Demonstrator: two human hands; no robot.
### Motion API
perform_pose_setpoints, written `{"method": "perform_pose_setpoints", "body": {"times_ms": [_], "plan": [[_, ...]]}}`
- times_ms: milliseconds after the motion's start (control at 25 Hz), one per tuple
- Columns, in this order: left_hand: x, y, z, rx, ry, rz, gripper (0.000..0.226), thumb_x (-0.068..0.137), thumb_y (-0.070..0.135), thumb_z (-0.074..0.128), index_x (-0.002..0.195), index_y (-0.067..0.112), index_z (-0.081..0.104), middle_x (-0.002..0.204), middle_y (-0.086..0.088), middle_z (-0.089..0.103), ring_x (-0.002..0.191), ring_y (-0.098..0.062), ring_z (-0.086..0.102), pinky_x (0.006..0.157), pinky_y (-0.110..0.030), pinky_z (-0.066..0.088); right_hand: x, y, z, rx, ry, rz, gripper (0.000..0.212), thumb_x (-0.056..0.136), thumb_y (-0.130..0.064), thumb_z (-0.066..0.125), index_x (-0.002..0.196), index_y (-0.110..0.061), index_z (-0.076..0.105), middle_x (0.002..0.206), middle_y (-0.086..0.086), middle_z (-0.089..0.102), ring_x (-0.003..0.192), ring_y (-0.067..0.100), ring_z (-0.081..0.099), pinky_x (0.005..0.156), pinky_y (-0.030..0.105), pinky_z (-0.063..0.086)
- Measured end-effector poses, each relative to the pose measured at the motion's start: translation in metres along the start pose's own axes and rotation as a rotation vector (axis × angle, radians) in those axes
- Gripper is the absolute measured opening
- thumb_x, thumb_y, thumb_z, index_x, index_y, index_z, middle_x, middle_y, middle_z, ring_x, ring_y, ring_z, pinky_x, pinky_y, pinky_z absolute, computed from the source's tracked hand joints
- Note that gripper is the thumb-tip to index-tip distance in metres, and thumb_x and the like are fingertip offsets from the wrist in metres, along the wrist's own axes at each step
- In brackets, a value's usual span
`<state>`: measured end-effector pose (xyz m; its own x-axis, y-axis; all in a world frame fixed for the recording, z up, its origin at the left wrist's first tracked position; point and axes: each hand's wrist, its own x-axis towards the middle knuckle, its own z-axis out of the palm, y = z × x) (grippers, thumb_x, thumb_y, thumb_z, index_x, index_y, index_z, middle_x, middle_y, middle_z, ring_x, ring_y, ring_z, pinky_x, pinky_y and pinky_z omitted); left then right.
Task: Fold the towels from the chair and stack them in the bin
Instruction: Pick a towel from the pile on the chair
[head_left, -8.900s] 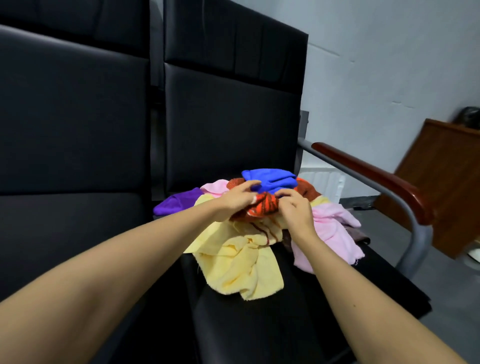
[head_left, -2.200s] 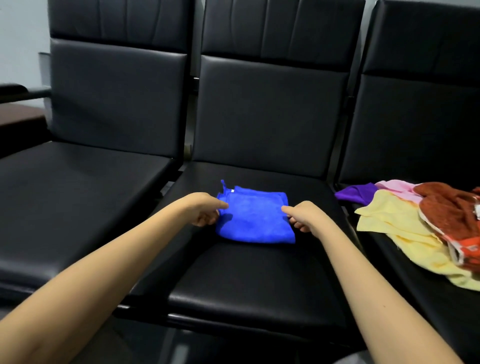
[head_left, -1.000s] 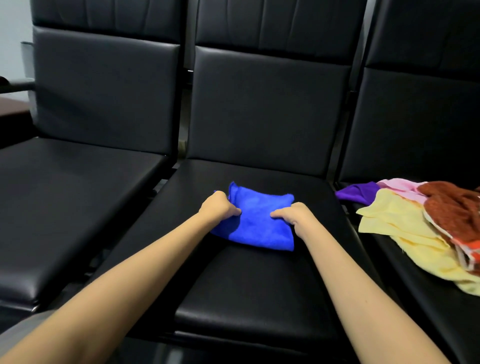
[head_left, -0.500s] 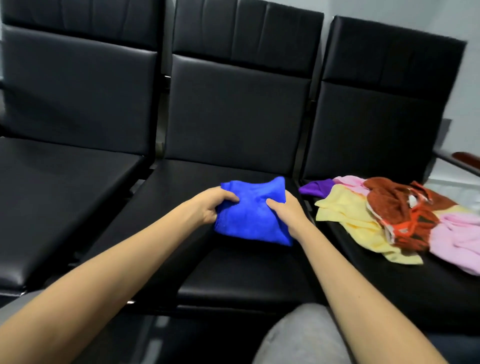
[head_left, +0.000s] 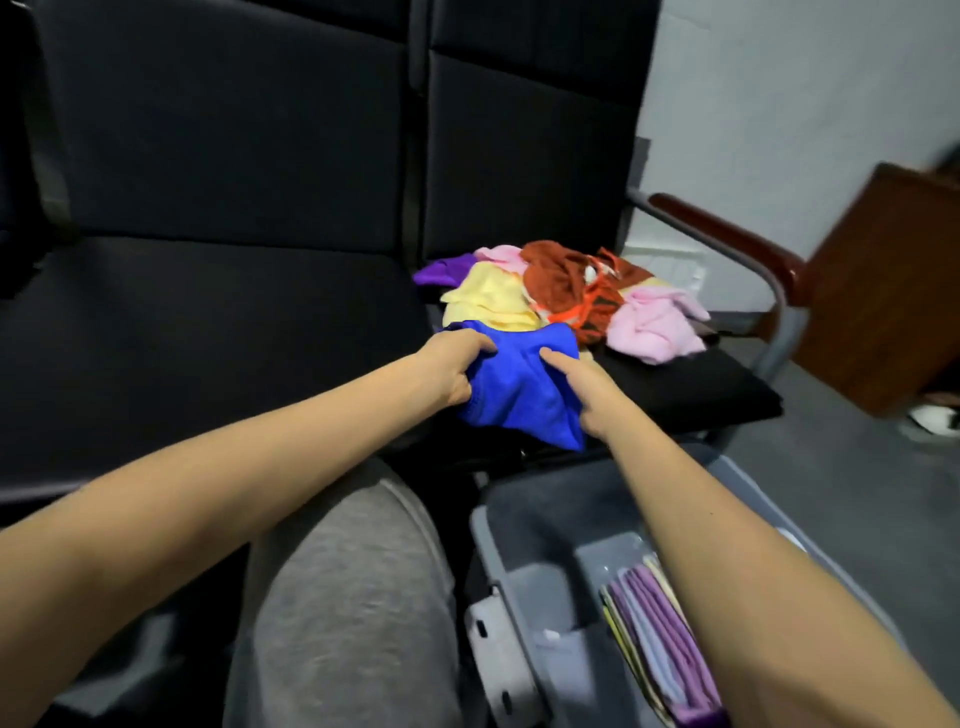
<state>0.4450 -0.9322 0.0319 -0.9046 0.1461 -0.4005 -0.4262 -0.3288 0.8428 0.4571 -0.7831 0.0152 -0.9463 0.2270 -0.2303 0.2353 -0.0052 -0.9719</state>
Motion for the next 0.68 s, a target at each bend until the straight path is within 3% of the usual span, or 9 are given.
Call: {"method": "perform_pose_setpoints", "body": {"times_ms": [80,200,280,400,520,600,680], "plan": [[0.000,-0.024,0.038,0.049,-0.012,0.000,0.019,0.086,-0.004,0.052,0.102,0.004,0.056,0.098,-0.016,0.061,0.089,-0.027,0.061,0.086,-0.039,0.052,-0.015,0.006,-0.043,0.019,0.050,-0.015,0.003,0.092,-0.015,0.058,0.094,-0.017,0.060,0.087,0.005,0.068,0.081,0.020,0.063,0.082,0.036,0.051],[-0.007,-0.079,0.083,0.112,-0.010,-0.022,0.022,0.085,-0.003,0.050,0.105,0.006,0.054,0.102,-0.016,0.060,0.093,-0.027,0.059,0.092,-0.040,0.050,-0.033,0.032,-0.096,-0.013,0.091,0.044,0.008,0.093,-0.013,0.055,0.095,-0.016,0.062,0.073,-0.002,0.072,0.077,0.017,0.064,0.070,0.031,0.054],[-0.011,-0.135,0.099,0.160,0.009,-0.068,0.025,0.085,-0.002,0.049,0.109,0.005,0.053,0.107,-0.016,0.060,0.097,-0.027,0.059,0.095,-0.041,0.049,-0.044,0.064,-0.127,-0.033,0.120,0.113,0.010,0.094,-0.013,0.055,0.096,-0.016,0.064,0.082,-0.002,0.072,0.075,0.015,0.066,0.068,0.030,0.053],[-0.014,-0.209,0.098,0.200,0.013,-0.156,0.023,0.083,-0.005,0.050,0.105,0.002,0.051,0.103,-0.020,0.058,0.094,-0.027,0.060,0.091,-0.045,0.051,-0.053,0.122,-0.159,0.003,0.172,0.227,0.024,0.092,-0.010,0.055,0.115,-0.005,0.062,0.100,0.010,0.068,0.081,0.021,0.065,0.079,0.035,0.053],[-0.009,-0.252,0.081,0.379,0.032,-0.228,0.033,0.085,-0.001,0.051,0.117,0.004,0.047,0.108,-0.013,0.058,0.093,-0.025,0.059,0.086,-0.038,0.053,-0.063,0.175,-0.167,-0.029,0.159,0.345,0.031,0.093,-0.011,0.055,0.122,0.002,0.057,0.107,0.017,0.066,0.086,0.026,0.063,0.084,0.038,0.053],[-0.007,-0.268,0.070,0.411,0.029,-0.239,0.038,0.083,-0.007,0.051,0.107,0.020,0.039,0.100,-0.009,0.050,0.082,-0.022,0.051,0.069,-0.032,0.047,-0.069,0.193,-0.168,-0.014,0.149,0.371,0.029,0.094,-0.011,0.054,0.121,0.000,0.057,0.114,0.017,0.064,0.085,0.023,0.064,0.076,0.032,0.055],[-0.006,-0.283,0.059,0.430,0.021,-0.281,0.047,0.080,-0.013,0.055,0.098,0.024,0.032,0.110,-0.011,0.044,0.087,-0.022,0.046,0.066,-0.033,0.044,-0.072,0.204,-0.171,-0.073,0.149,0.348,0.021,0.094,-0.010,0.054,0.114,-0.005,0.057,0.109,0.011,0.064,0.081,0.016,0.062,0.065,0.021,0.054]]}}
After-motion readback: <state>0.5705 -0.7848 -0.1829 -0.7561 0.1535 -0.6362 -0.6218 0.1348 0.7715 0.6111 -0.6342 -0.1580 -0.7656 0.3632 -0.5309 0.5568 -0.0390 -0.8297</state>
